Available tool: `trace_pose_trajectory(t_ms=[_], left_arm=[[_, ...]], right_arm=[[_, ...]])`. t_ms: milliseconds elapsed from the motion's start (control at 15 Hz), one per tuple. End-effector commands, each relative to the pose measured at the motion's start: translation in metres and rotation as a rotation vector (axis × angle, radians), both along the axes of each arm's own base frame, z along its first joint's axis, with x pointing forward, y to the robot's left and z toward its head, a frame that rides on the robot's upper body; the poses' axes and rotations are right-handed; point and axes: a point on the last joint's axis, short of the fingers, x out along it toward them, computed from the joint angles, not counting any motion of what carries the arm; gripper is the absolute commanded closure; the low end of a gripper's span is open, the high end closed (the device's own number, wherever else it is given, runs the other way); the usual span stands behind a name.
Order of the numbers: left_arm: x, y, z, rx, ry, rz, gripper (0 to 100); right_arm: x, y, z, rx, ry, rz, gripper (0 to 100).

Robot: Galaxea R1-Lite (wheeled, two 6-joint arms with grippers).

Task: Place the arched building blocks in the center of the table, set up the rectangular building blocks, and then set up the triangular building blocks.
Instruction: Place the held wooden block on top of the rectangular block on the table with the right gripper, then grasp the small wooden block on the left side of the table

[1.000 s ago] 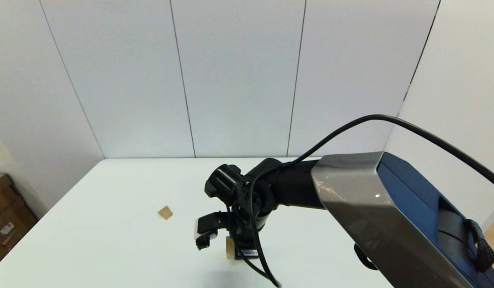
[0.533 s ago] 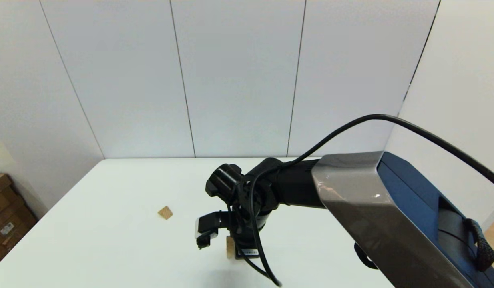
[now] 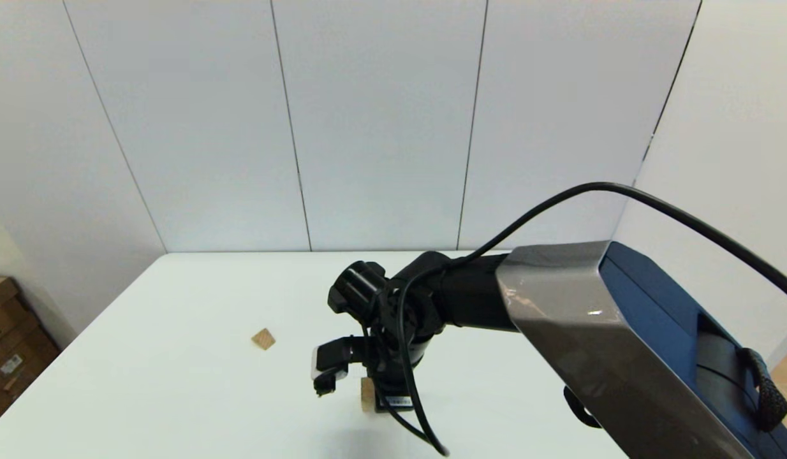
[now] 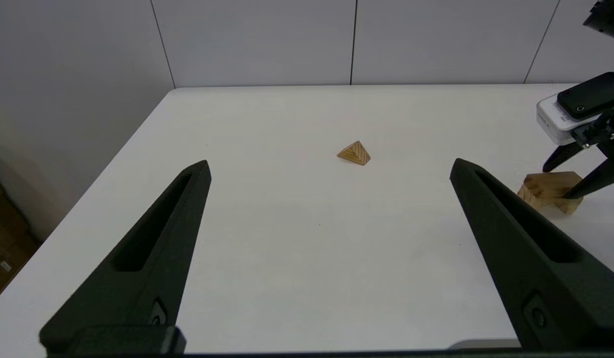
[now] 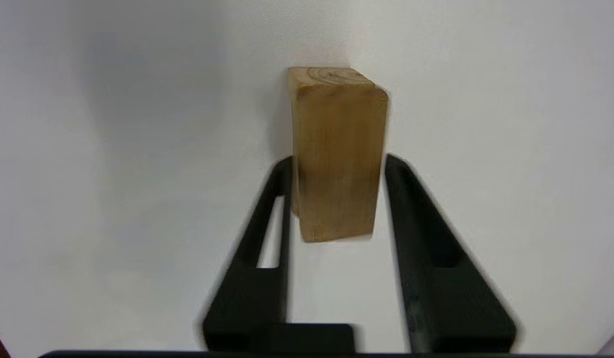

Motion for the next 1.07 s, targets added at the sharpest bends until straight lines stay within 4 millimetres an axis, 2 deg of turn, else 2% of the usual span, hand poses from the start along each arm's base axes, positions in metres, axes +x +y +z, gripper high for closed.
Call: trace_pose_trajectory(t_ms=[67,267,467,600,800,933,1067], left_arm=[[0.000,0.000,0.000,0.000,-0.001,0.000,0],[0.000,0.000,0.000,0.000,-0.001,0.000,0],[0.000,0.000,0.000,0.000,-0.001,0.001,0],[0.000,0.000,0.000,0.000,-0.001,0.000,0],[0.000,0.000,0.000,0.000,-0.001,0.001,0],[0.000,0.000,0.000,0.000,-0.001,0.001,0],[0.000,0.000,0.000,0.000,-0.001,0.000,0]], right_arm=[[0.001,0.002,-0.001,0.008,-0.007,0.006,0],[0.001,0.003,-0.002,0.014,-0.012,0.008,0],[-0.001,0.003,0.011,0.042,-0.033,0.007,0],[-0.007,0.001,0.032,0.074,-0.053,0.000,0],[-0.017,-0.009,0.077,0.151,-0.094,-0.047,0],[-0.027,-0.022,0.112,0.185,-0.156,-0.085,0],[-0.044,-0.048,0.150,0.211,-0.195,-0.169,0]])
